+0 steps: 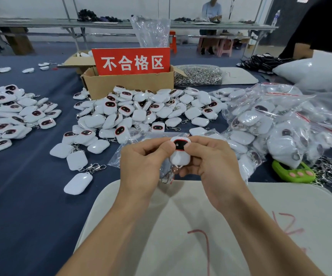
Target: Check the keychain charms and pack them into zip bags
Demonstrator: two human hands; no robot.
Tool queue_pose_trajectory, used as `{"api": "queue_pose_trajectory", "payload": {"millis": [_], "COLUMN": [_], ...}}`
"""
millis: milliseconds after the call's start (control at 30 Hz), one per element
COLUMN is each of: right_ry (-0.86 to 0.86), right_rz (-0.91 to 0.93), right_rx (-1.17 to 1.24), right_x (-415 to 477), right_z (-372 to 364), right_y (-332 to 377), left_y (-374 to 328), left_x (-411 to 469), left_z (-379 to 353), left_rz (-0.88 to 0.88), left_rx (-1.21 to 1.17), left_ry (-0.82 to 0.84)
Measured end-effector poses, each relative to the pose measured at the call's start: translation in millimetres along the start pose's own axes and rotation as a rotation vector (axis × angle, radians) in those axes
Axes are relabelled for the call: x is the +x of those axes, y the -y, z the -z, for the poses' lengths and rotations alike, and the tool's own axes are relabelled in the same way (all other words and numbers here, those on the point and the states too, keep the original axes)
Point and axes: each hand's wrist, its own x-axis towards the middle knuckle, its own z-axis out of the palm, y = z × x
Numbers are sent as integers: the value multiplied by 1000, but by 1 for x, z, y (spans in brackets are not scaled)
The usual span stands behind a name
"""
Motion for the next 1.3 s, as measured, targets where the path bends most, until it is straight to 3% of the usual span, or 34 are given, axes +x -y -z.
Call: {"api": "queue_pose_trajectory", "payload": {"millis": [533, 900, 1067, 1200, 1300], "right_ry": [116, 23, -80, -148, -46], "right_rz": [37, 41, -151, -365, -374], "right_rx": [44, -62, -82, -32, 43], "right_x": [1, 4, 7, 38, 103], "right_z": [3, 4, 1, -17, -47], "right_y": [2, -4, -9, 3, 42], "left_y": [2, 7, 14, 19, 21], "left_x": [3, 5, 19, 28, 33], "left_z": [4, 4, 19, 33, 38], "left_rz": [10, -57, -147, -31, 41], "left_rx": [-126, 11, 313, 482, 466], "left_ry": [24, 49, -90, -254, -293]}}
